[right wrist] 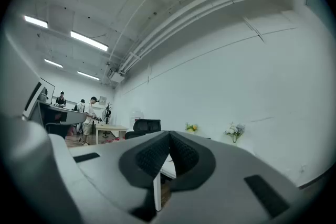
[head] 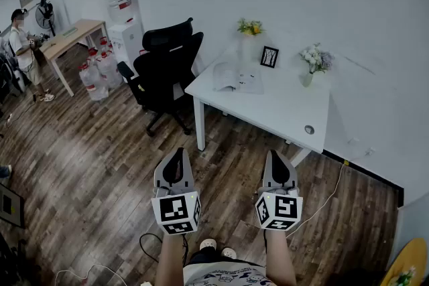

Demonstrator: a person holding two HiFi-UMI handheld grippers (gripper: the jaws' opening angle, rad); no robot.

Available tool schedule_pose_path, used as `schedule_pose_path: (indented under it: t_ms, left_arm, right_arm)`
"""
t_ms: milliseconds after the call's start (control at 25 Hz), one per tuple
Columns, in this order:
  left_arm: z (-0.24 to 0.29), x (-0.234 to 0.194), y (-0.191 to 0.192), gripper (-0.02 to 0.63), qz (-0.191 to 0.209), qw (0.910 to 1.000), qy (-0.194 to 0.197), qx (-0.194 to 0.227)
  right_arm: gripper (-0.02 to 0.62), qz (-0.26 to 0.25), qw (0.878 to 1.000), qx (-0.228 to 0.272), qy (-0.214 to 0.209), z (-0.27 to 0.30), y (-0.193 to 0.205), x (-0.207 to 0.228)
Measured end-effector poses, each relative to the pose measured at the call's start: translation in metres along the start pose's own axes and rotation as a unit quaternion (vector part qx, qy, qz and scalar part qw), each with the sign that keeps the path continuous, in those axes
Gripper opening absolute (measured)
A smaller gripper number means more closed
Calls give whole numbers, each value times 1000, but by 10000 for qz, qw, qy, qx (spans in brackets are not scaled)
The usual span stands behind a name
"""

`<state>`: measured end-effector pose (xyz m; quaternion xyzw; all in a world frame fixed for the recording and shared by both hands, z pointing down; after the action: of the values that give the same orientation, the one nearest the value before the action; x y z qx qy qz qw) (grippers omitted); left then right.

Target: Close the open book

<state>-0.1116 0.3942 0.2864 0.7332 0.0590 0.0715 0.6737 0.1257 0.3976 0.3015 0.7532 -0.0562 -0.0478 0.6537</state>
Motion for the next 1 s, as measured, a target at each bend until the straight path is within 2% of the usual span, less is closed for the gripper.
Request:
schedule_pose_path:
  t_ms: [360,760,800,880,1000]
  left_arm:
    - [2,-6,3,23,-19,10000,-1,-25]
    - [12,-13,6,23,-66,10000,21,-45]
    - [13,-14,7,23,-65,10000,23,-48]
    - [16,-16,9,23,-65,10000,26,-54]
    - [22,-22,10,23,-75,9999,40,-55]
  right_arm:
    - [28,13,10000,25,-26,3,1,-7]
    - [34,272,9994,188,-114,15,-4,-14]
    - [46,301,9993,179,-152,17,-3,-16]
    - [160,338,9989,142,-277,22,-2,-20]
    - [169,339,9989,129,-295,29,-1,-24]
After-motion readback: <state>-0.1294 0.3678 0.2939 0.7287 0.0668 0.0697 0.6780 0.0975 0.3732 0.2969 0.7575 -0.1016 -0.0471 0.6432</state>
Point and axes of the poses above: the fingertips, and each gripper's own axes: z forward along the fingers, x to its right, y out of its underside, the point moved 2 cm from there along -z, backward along the fingers, and after that the axes turned 5 degrees about x, right-handed, at the moved point
